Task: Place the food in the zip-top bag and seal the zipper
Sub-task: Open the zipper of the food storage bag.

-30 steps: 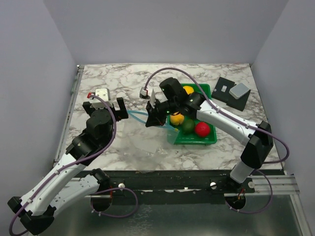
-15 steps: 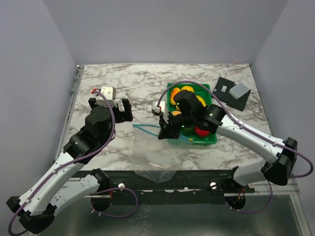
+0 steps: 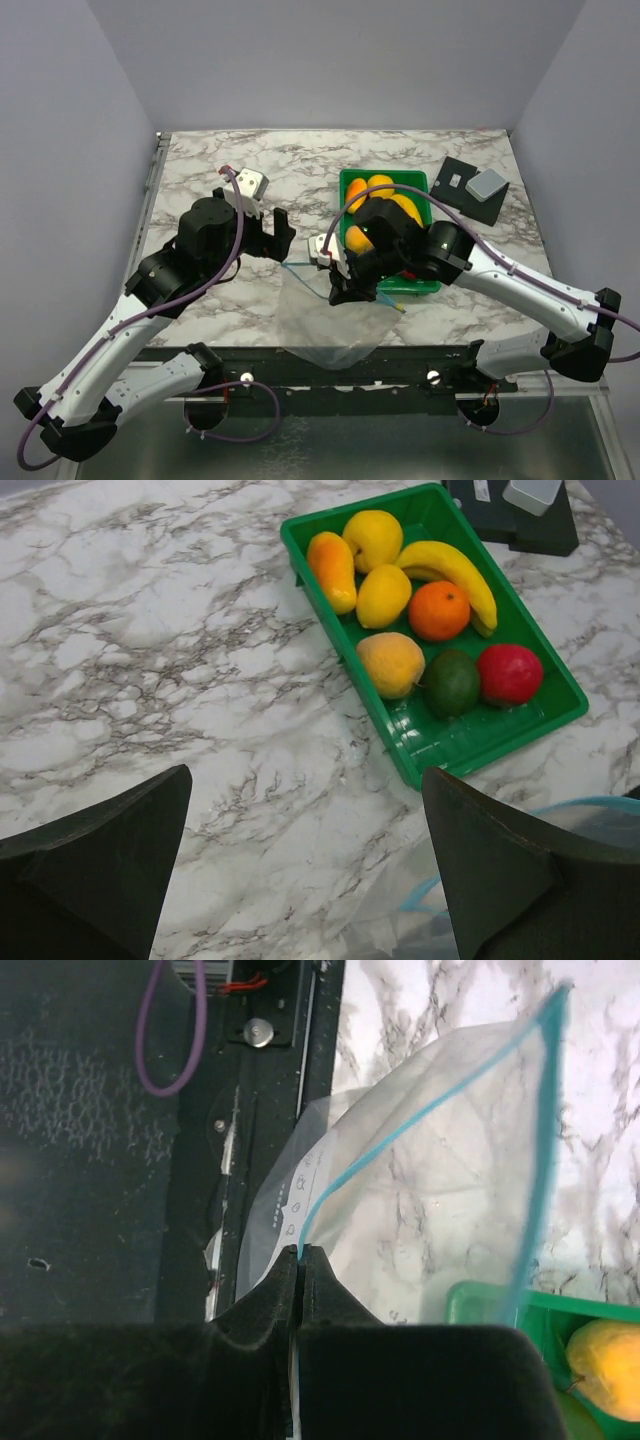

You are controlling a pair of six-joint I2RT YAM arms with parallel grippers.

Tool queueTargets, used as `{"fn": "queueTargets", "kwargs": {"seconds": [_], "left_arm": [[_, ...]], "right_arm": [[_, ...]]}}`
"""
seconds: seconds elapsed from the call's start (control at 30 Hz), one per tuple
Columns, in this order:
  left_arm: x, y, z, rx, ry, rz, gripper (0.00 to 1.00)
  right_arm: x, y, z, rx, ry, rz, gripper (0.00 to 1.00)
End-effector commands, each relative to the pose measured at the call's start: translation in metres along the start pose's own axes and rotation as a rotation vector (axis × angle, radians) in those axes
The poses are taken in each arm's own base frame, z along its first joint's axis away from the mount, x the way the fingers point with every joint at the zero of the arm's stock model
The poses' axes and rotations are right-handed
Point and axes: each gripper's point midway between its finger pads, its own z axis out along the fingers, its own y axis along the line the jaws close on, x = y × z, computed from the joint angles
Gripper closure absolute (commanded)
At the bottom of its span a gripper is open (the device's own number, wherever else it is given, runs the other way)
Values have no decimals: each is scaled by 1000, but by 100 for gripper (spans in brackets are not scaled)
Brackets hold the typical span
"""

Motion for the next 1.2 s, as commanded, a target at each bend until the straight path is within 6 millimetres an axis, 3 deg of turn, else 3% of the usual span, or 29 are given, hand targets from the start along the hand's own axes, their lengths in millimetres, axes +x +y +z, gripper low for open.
{"fn": "queueTargets", "kwargs": {"seconds": [0.0,0.27,0.5,0.8,1.17], "left_arm": [[4,-25,-14,161,61,43,1],[1,-40,-22,250,65,41,1],[3,-58,-32,358,86,34,1],[38,-79,-36,503,215,12,1],[69,-99,-43,641,337,-33,5]], "right_arm": [[-21,26,-28,-52,-14,-110,99],[-42,53,-40,-138,-21,-140,99],[-22,63,-18,-190,80,-102,99],[-3,72,-2,-236,133,-101,99],[-7,61,6,-193,129,-138,99]]}}
